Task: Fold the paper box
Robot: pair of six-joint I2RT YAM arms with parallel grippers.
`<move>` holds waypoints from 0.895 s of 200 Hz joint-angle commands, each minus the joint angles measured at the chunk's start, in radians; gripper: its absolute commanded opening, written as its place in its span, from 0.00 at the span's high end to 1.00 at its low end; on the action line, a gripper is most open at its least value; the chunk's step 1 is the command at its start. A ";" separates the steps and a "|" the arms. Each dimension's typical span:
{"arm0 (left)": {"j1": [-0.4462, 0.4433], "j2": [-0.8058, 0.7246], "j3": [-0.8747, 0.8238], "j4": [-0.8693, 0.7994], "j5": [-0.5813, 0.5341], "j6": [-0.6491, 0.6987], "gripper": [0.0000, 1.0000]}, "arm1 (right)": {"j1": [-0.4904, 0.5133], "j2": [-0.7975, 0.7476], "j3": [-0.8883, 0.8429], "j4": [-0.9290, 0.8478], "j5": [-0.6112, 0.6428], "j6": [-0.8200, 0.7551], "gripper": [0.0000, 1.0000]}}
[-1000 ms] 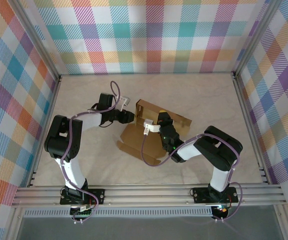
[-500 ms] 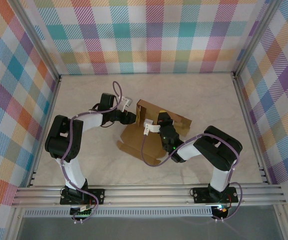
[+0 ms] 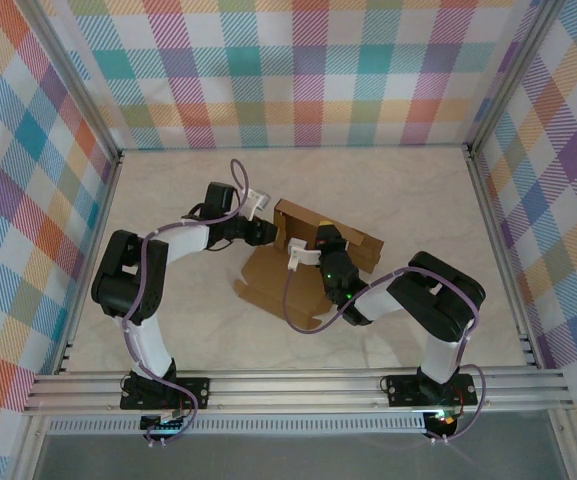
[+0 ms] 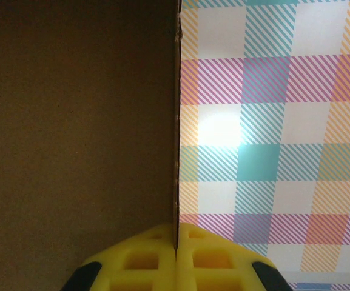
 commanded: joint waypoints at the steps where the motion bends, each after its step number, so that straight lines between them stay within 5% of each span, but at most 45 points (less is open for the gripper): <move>1: -0.020 0.013 0.033 0.011 -0.015 0.006 0.55 | 0.022 0.007 0.011 0.016 0.000 0.020 1.00; 179: -0.057 0.036 0.036 0.088 -0.156 -0.105 0.61 | 0.047 0.015 0.015 -0.032 0.004 0.035 1.00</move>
